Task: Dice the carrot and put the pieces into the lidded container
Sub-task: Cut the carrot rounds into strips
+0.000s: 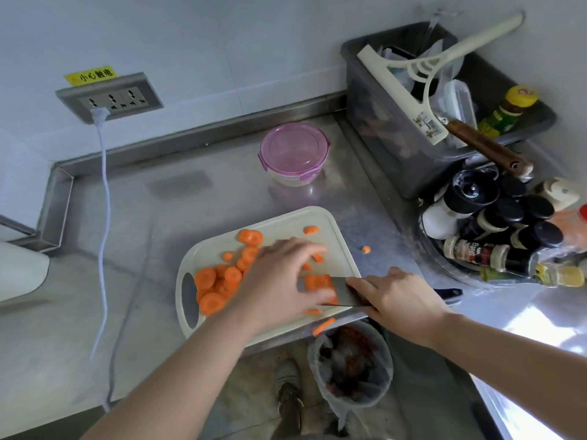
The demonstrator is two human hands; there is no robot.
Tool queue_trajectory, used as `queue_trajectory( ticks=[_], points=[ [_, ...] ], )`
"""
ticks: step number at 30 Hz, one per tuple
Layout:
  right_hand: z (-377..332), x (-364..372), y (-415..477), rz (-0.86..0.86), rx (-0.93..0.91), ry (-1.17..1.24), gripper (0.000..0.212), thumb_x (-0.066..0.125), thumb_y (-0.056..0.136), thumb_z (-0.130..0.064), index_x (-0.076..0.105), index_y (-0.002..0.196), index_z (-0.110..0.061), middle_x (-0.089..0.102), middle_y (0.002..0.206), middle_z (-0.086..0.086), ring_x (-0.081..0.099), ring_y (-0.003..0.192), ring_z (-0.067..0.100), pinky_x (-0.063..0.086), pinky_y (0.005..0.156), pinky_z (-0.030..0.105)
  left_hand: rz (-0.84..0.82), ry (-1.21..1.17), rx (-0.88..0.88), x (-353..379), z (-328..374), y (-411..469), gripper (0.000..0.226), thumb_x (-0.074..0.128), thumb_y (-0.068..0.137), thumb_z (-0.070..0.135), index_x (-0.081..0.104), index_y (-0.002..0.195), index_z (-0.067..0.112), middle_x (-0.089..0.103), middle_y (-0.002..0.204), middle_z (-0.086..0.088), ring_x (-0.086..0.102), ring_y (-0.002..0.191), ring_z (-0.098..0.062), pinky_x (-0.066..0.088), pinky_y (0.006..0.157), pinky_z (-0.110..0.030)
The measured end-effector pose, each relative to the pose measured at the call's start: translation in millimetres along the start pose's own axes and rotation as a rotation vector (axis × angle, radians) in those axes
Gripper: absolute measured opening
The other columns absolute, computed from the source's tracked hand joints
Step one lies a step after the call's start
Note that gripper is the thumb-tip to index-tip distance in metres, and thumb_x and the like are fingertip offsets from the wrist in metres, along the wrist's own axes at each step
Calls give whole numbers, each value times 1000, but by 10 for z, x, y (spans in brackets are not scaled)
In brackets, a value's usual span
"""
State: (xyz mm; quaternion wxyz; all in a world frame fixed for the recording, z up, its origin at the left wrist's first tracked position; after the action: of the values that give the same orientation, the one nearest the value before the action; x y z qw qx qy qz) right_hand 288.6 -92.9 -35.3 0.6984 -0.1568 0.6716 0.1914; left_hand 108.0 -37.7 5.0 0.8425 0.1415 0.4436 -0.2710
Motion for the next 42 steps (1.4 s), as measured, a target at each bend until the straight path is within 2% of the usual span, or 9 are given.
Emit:
queue_trajectory(
  ticks=[1, 3, 6, 11, 16, 25, 33, 39, 42],
  points=[
    [-11, -11, 1, -5, -6, -19, 49, 91, 45, -38, 73, 86, -20, 59, 56, -8, 46, 35, 19, 30, 41, 19, -131, 102, 32, 126, 46, -15, 69, 60, 70, 65, 49, 131, 33, 49, 132, 15, 42, 124, -8, 32, 104, -28],
    [-17, 17, 1, 5, -31, -29, 48, 90, 45, -39, 72, 85, -20, 59, 55, -6, 45, 34, 18, 29, 43, 19, -236, 258, 55, 321, 44, -49, 78, 60, 72, 67, 36, 140, 36, 35, 144, 18, 32, 131, -9, 23, 105, -28],
    [-19, 95, 21, 11, -46, -38, 46, 89, 48, -35, 71, 87, -19, 59, 56, -4, 45, 34, 18, 27, 47, 20, -206, 322, 66, 462, -27, -59, 68, 59, 79, 61, 37, 139, 37, 33, 144, 19, 34, 130, -11, 21, 98, -29],
    [8, 190, 80, 37, -41, -13, 38, 86, 58, -31, 68, 88, -17, 59, 58, -5, 46, 36, 20, 25, 51, 23, -200, 285, 10, 513, -132, -10, 58, 53, 87, 56, 36, 140, 39, 33, 145, 21, 38, 128, -8, 20, 99, -26],
    [76, 188, 81, 50, -61, 16, 40, 85, 57, -28, 66, 90, -16, 60, 60, -6, 50, 40, 20, 41, 48, 26, -238, 201, -33, 478, -192, 19, 55, 53, 86, 58, 44, 137, 40, 34, 146, 23, 37, 129, -3, 18, 101, -23],
    [117, 123, 134, 104, -89, 19, 34, 84, 55, -19, 66, 83, -16, 54, 54, -5, 42, 35, 20, 39, 44, 26, -254, 185, -14, 457, -193, 76, 45, 52, 90, 51, 49, 133, 40, 39, 143, 23, 38, 129, -3, 18, 105, -24],
    [144, 143, 170, 80, -96, 25, 34, 84, 58, -17, 66, 87, -16, 56, 56, -4, 43, 35, 21, 42, 44, 26, -210, 118, -49, 393, -230, 96, 56, 57, 88, 51, 44, 139, 34, 37, 146, 21, 35, 132, -2, 18, 104, -19],
    [142, 90, 194, 70, -140, -2, 27, 79, 67, -18, 67, 91, -17, 58, 59, -6, 45, 38, 20, 40, 49, 24, -232, 98, -55, 390, -264, 112, 50, 57, 89, 49, 49, 135, 33, 45, 140, 20, 40, 128, -1, 21, 102, -19],
    [150, 63, 200, 53, -161, -26, 29, 79, 62, -15, 66, 88, -18, 55, 56, -7, 43, 38, 20, 37, 49, 23, -230, 87, -72, 401, -281, 119, 49, 57, 89, 48, 50, 135, 33, 45, 140, 21, 41, 126, 0, 21, 101, -19]
  ],
)
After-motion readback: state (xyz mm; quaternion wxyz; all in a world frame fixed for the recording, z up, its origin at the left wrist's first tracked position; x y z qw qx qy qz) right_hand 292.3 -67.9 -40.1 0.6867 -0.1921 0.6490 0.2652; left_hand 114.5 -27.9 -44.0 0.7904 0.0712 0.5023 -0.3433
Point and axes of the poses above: each hand's wrist, its own y-axis towards the middle knuckle, its own x-axis out of the palm, z = x × y, the point moved 4 cm from there along y, towards the middle knuckle
